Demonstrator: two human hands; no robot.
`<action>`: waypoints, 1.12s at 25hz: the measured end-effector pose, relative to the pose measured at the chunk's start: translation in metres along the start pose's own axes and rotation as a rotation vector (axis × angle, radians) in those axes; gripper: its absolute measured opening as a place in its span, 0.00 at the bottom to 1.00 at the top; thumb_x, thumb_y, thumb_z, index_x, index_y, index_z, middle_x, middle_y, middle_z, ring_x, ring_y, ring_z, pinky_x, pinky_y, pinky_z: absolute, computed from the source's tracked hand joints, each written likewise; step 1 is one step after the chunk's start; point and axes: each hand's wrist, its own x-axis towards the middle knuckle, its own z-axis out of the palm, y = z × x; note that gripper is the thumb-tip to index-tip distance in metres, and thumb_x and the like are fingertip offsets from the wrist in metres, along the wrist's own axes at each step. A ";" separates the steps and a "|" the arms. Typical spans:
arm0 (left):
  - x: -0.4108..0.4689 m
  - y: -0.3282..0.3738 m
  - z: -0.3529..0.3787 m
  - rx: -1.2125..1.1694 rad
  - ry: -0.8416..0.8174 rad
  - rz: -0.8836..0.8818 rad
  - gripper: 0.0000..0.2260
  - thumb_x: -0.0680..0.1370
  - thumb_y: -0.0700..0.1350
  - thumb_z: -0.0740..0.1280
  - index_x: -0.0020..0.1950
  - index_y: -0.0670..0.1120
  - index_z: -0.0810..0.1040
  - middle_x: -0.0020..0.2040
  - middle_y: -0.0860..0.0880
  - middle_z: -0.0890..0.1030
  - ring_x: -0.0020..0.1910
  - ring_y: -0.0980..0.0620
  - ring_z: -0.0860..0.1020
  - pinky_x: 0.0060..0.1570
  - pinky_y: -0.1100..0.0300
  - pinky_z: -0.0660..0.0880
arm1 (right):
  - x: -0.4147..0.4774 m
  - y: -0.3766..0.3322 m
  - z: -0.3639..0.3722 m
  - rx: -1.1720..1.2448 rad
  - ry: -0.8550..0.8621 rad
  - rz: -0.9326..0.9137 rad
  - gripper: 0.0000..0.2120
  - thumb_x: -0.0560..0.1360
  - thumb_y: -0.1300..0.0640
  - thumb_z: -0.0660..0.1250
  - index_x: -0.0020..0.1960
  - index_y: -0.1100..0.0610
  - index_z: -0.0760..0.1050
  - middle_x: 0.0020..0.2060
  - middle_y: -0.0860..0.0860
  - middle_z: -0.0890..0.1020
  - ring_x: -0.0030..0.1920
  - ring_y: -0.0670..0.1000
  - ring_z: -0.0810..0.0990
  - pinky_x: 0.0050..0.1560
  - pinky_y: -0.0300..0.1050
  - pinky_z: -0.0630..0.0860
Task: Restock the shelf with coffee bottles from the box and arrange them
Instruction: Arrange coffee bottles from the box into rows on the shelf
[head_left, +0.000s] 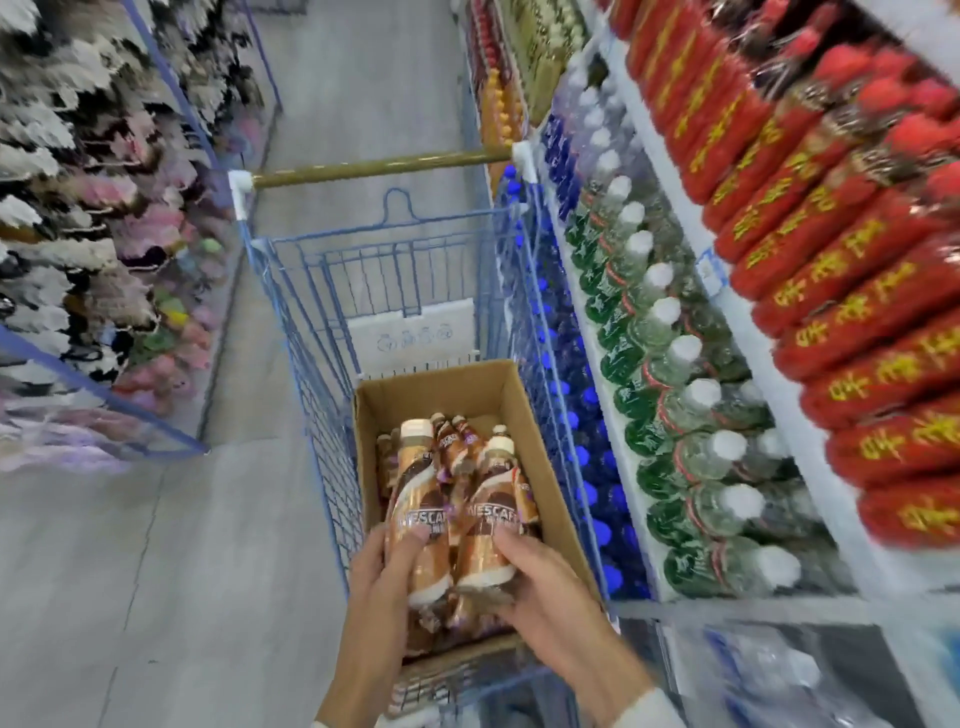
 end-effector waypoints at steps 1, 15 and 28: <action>-0.003 0.001 0.002 0.002 -0.045 0.021 0.18 0.71 0.56 0.74 0.59 0.52 0.83 0.57 0.47 0.85 0.54 0.48 0.84 0.59 0.45 0.78 | -0.015 0.002 -0.001 0.032 0.023 -0.064 0.24 0.74 0.58 0.74 0.66 0.67 0.76 0.61 0.65 0.80 0.61 0.66 0.80 0.60 0.66 0.77; -0.155 -0.003 0.141 0.234 -0.877 -0.005 0.23 0.68 0.51 0.77 0.58 0.41 0.80 0.43 0.50 0.85 0.39 0.51 0.84 0.43 0.51 0.76 | -0.271 0.037 -0.085 0.290 0.470 -0.818 0.23 0.72 0.62 0.71 0.66 0.65 0.73 0.59 0.63 0.83 0.53 0.59 0.84 0.56 0.59 0.80; -0.422 -0.076 0.275 0.318 -1.504 -0.006 0.23 0.69 0.48 0.74 0.61 0.40 0.80 0.53 0.41 0.86 0.49 0.45 0.85 0.46 0.53 0.81 | -0.535 0.101 -0.184 0.252 0.832 -1.175 0.23 0.74 0.54 0.71 0.66 0.62 0.75 0.59 0.60 0.83 0.60 0.61 0.82 0.62 0.60 0.78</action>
